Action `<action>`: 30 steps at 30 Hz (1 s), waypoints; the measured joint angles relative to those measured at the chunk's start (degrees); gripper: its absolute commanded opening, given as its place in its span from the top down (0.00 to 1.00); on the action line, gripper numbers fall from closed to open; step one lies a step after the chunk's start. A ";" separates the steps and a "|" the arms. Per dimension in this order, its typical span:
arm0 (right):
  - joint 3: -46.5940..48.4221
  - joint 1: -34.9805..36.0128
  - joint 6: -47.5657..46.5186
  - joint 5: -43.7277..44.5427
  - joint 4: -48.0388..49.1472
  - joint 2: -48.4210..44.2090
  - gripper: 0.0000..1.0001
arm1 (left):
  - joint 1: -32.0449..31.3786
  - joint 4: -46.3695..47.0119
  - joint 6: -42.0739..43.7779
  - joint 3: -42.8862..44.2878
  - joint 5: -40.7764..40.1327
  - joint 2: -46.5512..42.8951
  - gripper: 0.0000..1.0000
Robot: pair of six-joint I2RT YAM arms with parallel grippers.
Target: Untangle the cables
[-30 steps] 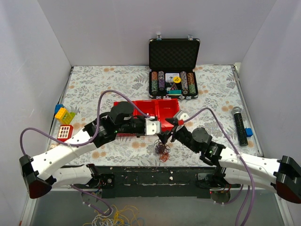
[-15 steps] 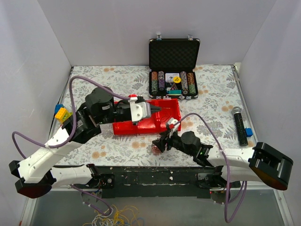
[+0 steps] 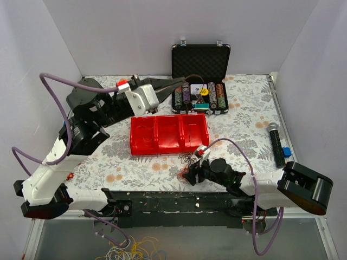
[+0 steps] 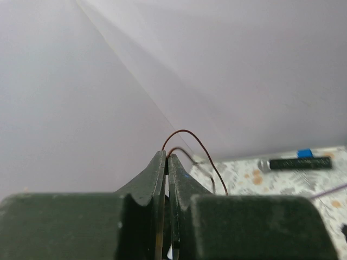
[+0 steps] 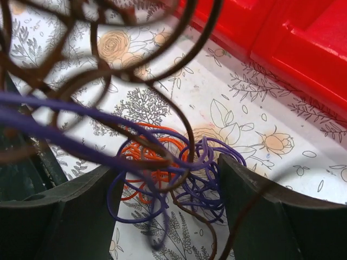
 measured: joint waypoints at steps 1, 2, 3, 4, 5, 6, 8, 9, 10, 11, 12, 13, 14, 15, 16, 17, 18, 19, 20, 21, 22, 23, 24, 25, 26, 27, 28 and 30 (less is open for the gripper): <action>-0.02 0.00 0.24 0.07 0.17 0.52 0.23 | 0.00 0.68 0.17 2.12 -0.20 0.98 1.00; -0.02 0.00 0.61 0.24 0.42 1.38 0.23 | 0.00 1.53 0.33 4.04 -0.42 1.84 1.00; -0.02 0.00 0.87 0.26 0.42 1.88 0.23 | 0.00 2.62 0.42 5.70 -0.68 2.49 1.00; -0.07 0.00 1.16 0.31 0.48 2.40 0.23 | 0.00 3.63 0.50 7.19 -0.87 2.97 1.00; -0.15 0.00 1.42 0.44 1.40 3.08 0.23 | 0.00 4.55 0.57 8.79 -1.07 3.45 1.00; -0.20 0.00 1.55 0.46 2.05 3.52 0.23 | 0.02 5.42 0.57 10.62 -1.22 4.00 1.00; -0.33 0.00 1.90 0.66 3.21 4.17 0.23 | 0.00 7.34 0.70 14.14 -1.42 5.05 1.00; -0.35 0.00 2.10 0.72 3.54 4.37 0.23 | 0.00 8.22 0.85 15.23 -1.44 5.33 1.00; -0.35 0.00 2.29 0.79 3.69 4.44 0.23 | 0.00 9.81 1.18 16.35 -1.51 5.55 1.00; -0.37 0.00 2.51 0.87 3.76 4.44 0.23 | 0.00 10.95 1.53 16.72 -1.60 5.55 1.00; -0.37 0.00 2.64 0.90 3.78 4.44 0.23 | 0.00 12.52 2.12 16.85 -1.75 5.44 1.00; -0.39 0.00 2.71 0.92 3.78 4.44 0.23 | 0.00 14.40 2.69 16.79 -2.01 5.33 1.00; -0.42 0.00 2.78 0.98 3.80 4.44 0.24 | 0.00 16.98 3.74 16.50 -2.54 5.27 1.00; -0.48 0.00 2.82 1.03 3.82 4.39 0.24 | 0.00 19.19 4.68 16.04 -3.13 5.18 1.00; -0.55 0.00 2.89 1.09 3.82 4.31 0.25 | 0.00 21.24 5.49 15.50 -3.67 5.09 1.00; -0.70 0.00 2.91 1.11 3.85 4.15 0.25 | 0.00 24.17 6.49 14.45 -4.66 4.92 1.00; -0.79 0.00 2.95 1.14 3.76 3.91 0.26 | 0.00 26.82 7.41 13.31 -5.64 4.74 1.00; -0.92 0.00 2.95 1.16 3.69 3.74 0.27 | 0.00 29.05 8.20 12.50 -6.64 4.70 1.00; -1.11 0.00 2.95 1.18 3.69 3.54 0.28 | 0.00 30.75 8.85 12.02 -7.63 4.83 1.00; -1.31 0.00 2.95 1.22 3.56 3.19 0.28 | 0.00 31.71 9.33 11.65 -8.35 4.87 1.00; -1.49 0.00 2.95 1.27 3.30 2.80 0.29 | 0.02 33.40 9.97 10.56 -9.46 4.81 1.00; -1.55 0.00 2.95 1.27 2.97 2.47 0.29 | 0.00 34.49 10.40 9.55 -10.05 4.61 1.00; -1.55 0.00 2.95 1.29 2.73 2.32 0.29 | 0.00 36.54 11.21 7.89 -10.67 4.31 1.00; -1.55 0.00 2.95 1.29 2.54 2.19 0.29 | 0.00 38.40 12.44 6.56 -10.95 4.17 1.00; -1.55 0.00 2.95 1.29 2.32 2.05 0.29 | 0.00 40.37 13.86 6.05 -11.17 4.55 1.00; -1.55 0.00 2.95 1.31 2.12 1.90 0.29 | 0.00 42.47 15.43 6.58 -11.45 5.60 1.00; -1.55 0.00 2.95 1.29 1.99 1.77 0.29 | 0.00 43.93 16.83 8.85 -11.85 7.45 1.00; -1.57 0.00 2.95 1.33 1.64 1.53 0.29 | 0.00 44.76 18.93 18.14 -12.85 13.14 1.00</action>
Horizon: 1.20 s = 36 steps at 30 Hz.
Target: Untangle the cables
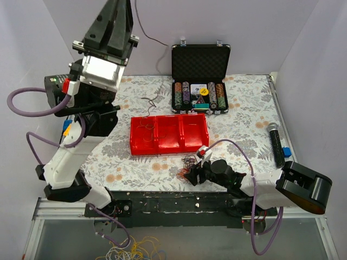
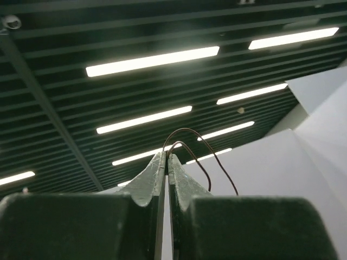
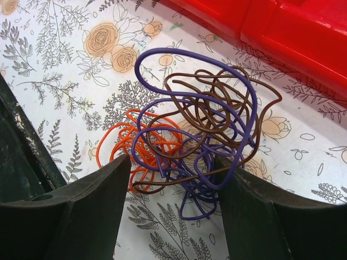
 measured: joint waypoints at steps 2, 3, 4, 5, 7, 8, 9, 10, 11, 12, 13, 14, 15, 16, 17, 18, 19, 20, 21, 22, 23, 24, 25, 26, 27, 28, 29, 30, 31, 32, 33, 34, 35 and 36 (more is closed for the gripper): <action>0.00 0.00 0.00 -0.02 -0.28 -0.24 0.30 | 0.02 -0.24 1.38 7.37 -1.68 4.17 1.00; 0.00 0.00 0.00 -0.02 -0.44 -0.39 0.30 | 0.02 -0.61 1.88 7.80 -2.38 4.37 1.00; 0.00 0.00 0.00 -0.04 -0.63 -0.55 0.30 | 0.02 -1.03 2.25 6.75 -2.89 3.69 1.00; 0.00 0.00 0.00 -0.04 -1.03 -0.83 0.30 | 0.02 -0.90 2.36 4.04 -3.13 2.29 1.00; 0.00 0.00 0.02 -0.07 -1.95 -1.70 0.30 | 0.00 -1.11 2.67 -4.94 -3.37 -2.80 1.00; 0.00 0.00 0.02 -0.09 -2.47 -2.32 0.31 | 0.00 -1.14 2.69 -9.27 -3.41 -5.18 1.00; 0.00 0.00 0.02 -0.07 -3.10 -3.15 0.30 | 0.00 -1.18 2.69 -13.05 -3.56 -7.21 1.00; 0.00 0.00 0.02 -0.04 -3.67 -4.13 0.30 | 0.00 -1.11 2.64 -16.28 -3.89 -8.87 1.00; 0.00 0.00 0.04 -0.02 -4.15 -5.16 0.30 | 0.00 -1.07 2.56 -19.26 -4.31 -10.23 1.00; 0.00 0.00 0.02 -0.02 -4.68 -6.23 0.30 | 0.00 -1.05 2.47 -21.68 -4.74 -11.32 1.00; 0.00 0.00 0.02 0.00 -5.18 -7.34 0.31 | 0.00 -0.70 2.43 -24.30 -5.40 -12.37 1.00; 0.00 0.00 0.02 0.09 -5.75 -8.44 0.31 | 0.00 -0.50 2.40 -26.86 -6.05 -13.25 1.00; 0.00 0.00 0.02 0.20 -6.45 -9.55 0.30 | 0.00 -0.37 2.40 -29.20 -6.80 -13.94 1.00; 0.00 0.00 0.02 0.26 -6.95 -10.45 0.30 | 0.00 -0.07 2.40 -31.41 -7.54 -14.47 1.00; 0.00 0.00 0.02 0.44 -7.61 -11.63 0.30 | 0.00 0.22 2.38 -33.55 -8.33 -14.91 1.00; 0.00 0.00 0.04 0.66 -8.17 -12.74 0.30 | 0.00 0.48 2.34 -35.67 -9.11 -15.30 1.00; 0.00 0.00 0.04 0.87 -8.76 -13.79 0.30 | 0.00 0.66 2.23 -37.73 -9.88 -15.63 1.00; 0.00 0.02 0.07 1.14 -9.33 -14.73 0.30 | 0.02 0.85 2.16 -39.65 -10.69 -15.91 1.00; -0.02 0.00 0.13 1.36 -9.84 -15.54 0.31 | 0.00 0.92 2.05 -41.59 -11.39 -16.22 1.00; -0.04 0.00 0.22 1.55 -10.38 -16.33 0.31 | 0.00 0.94 1.99 -43.10 -11.89 -16.41 1.00; -0.20 0.00 0.37 1.70 -10.62 -17.07 0.31 | 0.00 1.09 1.92 -44.87 -12.59 -16.65 1.00; -0.46 0.00 0.55 1.84 -10.78 -17.81 0.31 | 0.00 1.18 1.79 -46.73 -13.25 -16.81 1.00; -0.79 0.02 0.68 1.97 -10.88 -18.38 0.31 | 0.00 1.42 1.73 -48.35 -13.84 -16.94 1.00; -1.20 0.02 0.98 2.19 -11.52 -19.21 0.31 | 0.00 1.44 1.66 -49.05 -14.12 -16.98 1.00; -1.55 0.00 1.22 2.43 -12.02 -19.87 0.31 | 0.02 1.73 1.55 -50.36 -14.53 -17.03 1.00; -1.90 0.00 1.31 2.67 -12.55 -20.48 0.31 | 0.02 1.86 1.46 -51.08 -14.78 -17.05 1.00; -2.14 0.00 1.44 2.84 -13.16 -20.98 0.31 | 0.02 2.08 1.31 -51.78 -15.04 -17.05 1.00; -2.45 0.02 1.53 3.04 -13.64 -21.59 0.31 | 0.02 2.32 1.11 -52.35 -15.34 -17.05 1.00; -2.73 0.02 1.64 3.19 -14.03 -22.16 0.31 | 0.02 2.34 0.98 -52.63 -15.47 -17.05 1.00; -2.86 0.02 1.70 3.32 -14.53 -22.73 0.31 | 0.02 2.40 0.79 -52.76 -15.63 -17.05 1.00; -2.86 0.02 1.81 3.45 -15.06 -23.21 0.31 | 0.04 2.75 0.59 -52.92 -15.80 -17.05 1.00; -2.86 0.02 1.95 3.63 -15.28 -23.69 0.31 | 0.09 3.26 0.26 -52.98 -15.93 -17.05 1.00; -2.86 0.02 2.12 3.76 -15.45 -24.13 0.31 | 0.13 3.61 0.02 -52.98 -16.11 -17.05 1.00; -2.86 0.02 2.23 3.89 -15.58 -24.44 0.31 | 0.22 3.82 -0.15 -52.98 -16.26 -17.05 1.00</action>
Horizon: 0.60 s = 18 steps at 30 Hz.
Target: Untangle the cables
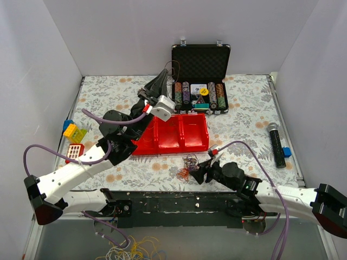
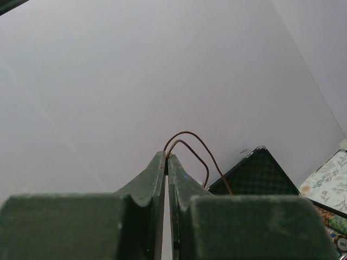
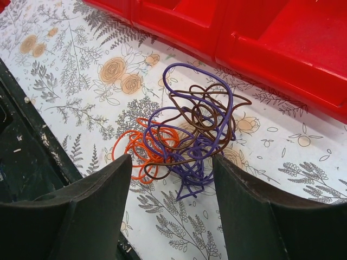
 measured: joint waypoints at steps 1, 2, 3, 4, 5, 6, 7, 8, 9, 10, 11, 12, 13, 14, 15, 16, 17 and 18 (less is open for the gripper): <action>0.00 0.00 0.15 0.15 -0.15 -0.33 0.31 | 0.17 0.28 -0.26 -0.02 -0.20 0.00 1.00; 0.00 0.00 0.35 0.26 -0.35 -0.61 0.31 | 0.26 0.48 -0.52 -0.02 -0.42 0.00 1.00; 0.00 0.00 0.48 0.39 -0.55 -0.76 0.31 | 0.39 0.70 -0.81 -0.02 -0.59 0.04 1.00; 0.00 -0.02 0.52 0.46 -0.72 -0.87 0.31 | 0.57 0.94 -1.11 -0.02 -0.68 0.09 1.00; 0.00 -0.02 0.57 0.50 -0.83 -0.94 0.31 | 0.70 1.11 -1.36 -0.07 -0.85 0.11 1.00; 0.00 0.00 0.61 0.59 -0.83 -0.94 0.31 | 0.90 1.20 -1.60 -0.15 -0.98 0.11 1.00; 0.00 0.00 0.66 0.61 -0.83 -0.94 0.31 | 1.07 1.36 -1.95 -0.33 -1.09 0.13 1.00; 0.00 -0.02 0.72 0.63 -0.85 -0.94 0.31 | 1.29 1.49 -2.23 -0.52 -1.18 0.13 1.00; 0.00 0.00 0.74 0.61 -0.87 -0.94 0.31 | 1.46 1.66 -2.54 -0.74 -1.33 0.22 1.00; 0.00 0.00 0.74 0.63 -0.92 -0.98 0.31 | 1.75 1.86 -2.86 -1.05 -1.46 0.31 1.00; 0.00 -0.02 0.74 0.63 -0.94 -1.05 0.31 | 2.14 2.12 -3.34 -1.60 -1.51 0.42 1.00; 0.00 0.00 0.74 0.66 -0.94 -1.14 0.31 | 2.62 2.34 -3.80 -2.19 -1.62 0.57 1.00; 0.00 0.00 0.74 0.63 -0.96 -1.25 0.31 | 3.06 2.29 -4.13 -2.62 -1.68 0.76 1.00; 0.00 0.00 0.74 0.63 -0.94 -1.36 0.31 | 3.82 2.45 -4.63 -3.34 -1.66 1.11 1.00; 0.00 -0.02 0.74 0.63 -0.94 -1.36 0.31 | 4.42 2.62 -4.94 -4.00 -1.64 1.38 1.00; 0.00 0.00 0.74 0.66 -0.96 -1.36 0.31 | 5.18 2.78 -5.27 -4.85 -1.57 1.66 1.00; 0.00 0.00 0.74 0.63 -0.96 -1.36 0.31 | 5.97 2.75 -5.64 -5.64 -1.42 2.01 1.00; 0.00 0.00 0.74 0.63 -0.96 -1.36 0.31 | 6.69 2.75 -6.05 -6.32 -1.42 2.45 1.00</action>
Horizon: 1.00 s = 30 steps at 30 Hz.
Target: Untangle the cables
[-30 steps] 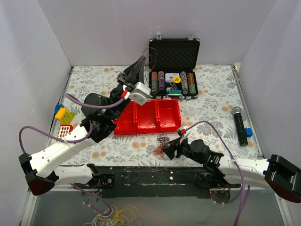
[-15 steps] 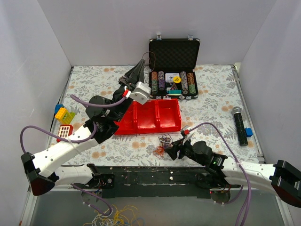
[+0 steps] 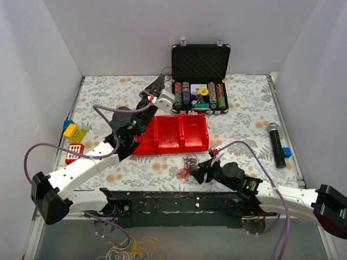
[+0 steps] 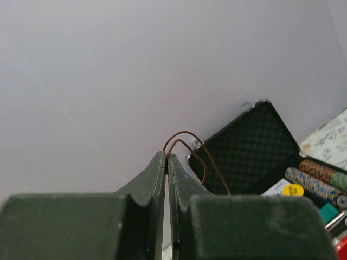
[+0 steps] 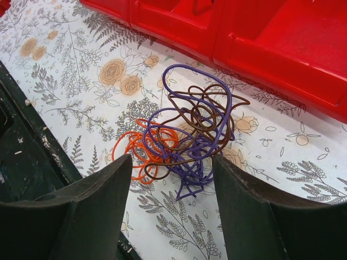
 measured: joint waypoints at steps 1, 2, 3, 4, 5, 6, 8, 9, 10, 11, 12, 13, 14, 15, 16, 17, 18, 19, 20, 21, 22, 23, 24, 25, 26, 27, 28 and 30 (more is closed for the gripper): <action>0.00 0.00 0.00 0.00 0.00 -0.02 0.31 | 0.68 0.04 -0.46 -0.59 0.11 0.44 1.00; 0.00 -0.02 0.00 0.00 0.00 0.00 0.31 | 1.31 0.07 -0.81 -1.11 0.28 0.90 1.00; 0.00 0.00 0.00 0.00 0.00 -0.02 0.31 | 1.90 0.11 -1.16 -1.64 0.46 1.31 1.00; 0.00 0.00 0.00 0.00 -0.02 -0.02 0.31 | 2.43 0.17 -1.46 -2.19 0.55 1.70 1.00; 0.00 0.00 0.00 0.00 -0.02 -0.02 0.31 | 2.89 0.22 -1.75 -2.71 0.66 2.08 1.00; 0.00 0.00 0.00 0.00 -0.02 -0.02 0.31 | 3.28 0.28 -2.01 -3.15 0.85 2.43 1.00; 0.00 0.00 0.00 0.00 -0.02 -0.02 0.31 | 4.00 0.39 -2.38 -3.93 1.18 3.04 1.00; 0.00 0.00 0.00 0.00 -0.02 -0.02 0.31 | 4.35 0.48 -2.56 -4.42 1.38 3.23 1.00; 0.00 0.00 0.00 0.00 -0.02 -0.02 0.31 | 4.61 0.52 -2.62 -4.96 1.55 3.43 1.00; 0.00 0.00 -0.02 0.00 -0.02 -0.02 0.31 | 4.85 0.59 -2.67 -5.44 1.62 3.63 1.00; 0.00 0.00 0.00 0.00 -0.02 -0.02 0.31 | 5.05 0.66 -2.75 -5.86 1.70 3.93 1.00; 0.00 0.00 -0.02 0.00 -0.02 -0.02 0.31 | 5.16 0.61 -2.78 -6.23 1.73 4.24 1.00; 0.00 0.00 -0.02 0.00 -0.02 -0.02 0.31 | 5.22 0.24 -2.84 -6.49 1.75 4.57 1.00; 0.00 0.00 -0.02 0.00 -0.07 -0.02 0.31 | 5.25 -0.09 -2.99 -6.69 1.88 4.79 1.00; 0.00 0.00 -0.04 0.00 -0.15 -0.04 0.31 | 5.25 -0.66 -3.23 -6.97 1.99 5.01 1.00; 0.00 0.00 -0.04 0.00 -0.28 -0.11 0.31 | 5.25 -1.75 -3.50 -7.32 2.10 5.05 1.00; 0.00 0.00 -0.04 0.00 -0.39 -0.26 0.31 | 5.25 -3.13 -3.89 -7.74 2.14 5.05 1.00; 0.00 -0.02 -0.04 0.00 -0.42 -0.42 0.31 | 5.25 -4.35 -4.31 -8.15 2.16 5.05 1.00; 0.00 0.00 -0.04 0.02 -0.42 -0.61 0.31 | 5.25 -5.40 -4.55 -8.48 2.19 5.05 1.00; 0.00 0.00 -0.07 0.02 -0.42 -0.79 0.31 | 5.22 -6.78 -5.11 -8.96 2.32 5.05 1.00; 0.00 0.00 -0.09 0.04 -0.42 -0.90 0.31 | 5.22 -8.50 -5.77 -9.62 2.36 5.03 1.00; 0.00 0.00 -0.11 0.13 -0.44 -1.03 0.31 | 5.22 -10.05 -6.27 -10.23 2.45 5.03 1.00; 0.00 0.00 -0.17 0.20 -0.44 -1.07 0.31 | 5.22 -11.56 -6.73 -10.93 2.56 5.03 1.00; 0.00 -0.02 -0.24 0.26 -0.44 -1.09 0.31 | 5.14 -13.11 -7.08 -11.50 2.64 5.05 1.00; 0.00 0.00 -0.26 0.39 -0.46 -1.07 0.31 | 5.11 -14.36 -7.32 -11.87 2.78 5.07 1.00; 0.00 0.00 -0.26 0.42 -0.46 -1.07 0.31 | 5.11 -15.85 -7.63 -12.33 2.82 5.16 1.00; 0.00 0.00 -0.28 0.44 -0.46 -1.07 0.31 | 5.11 -16.94 -7.80 -12.59 2.82 5.35 1.00; 0.00 0.00 -0.31 0.50 -0.46 -0.87 0.31 | 5.11 -18.40 -8.15 -12.68 2.82 6.27 1.00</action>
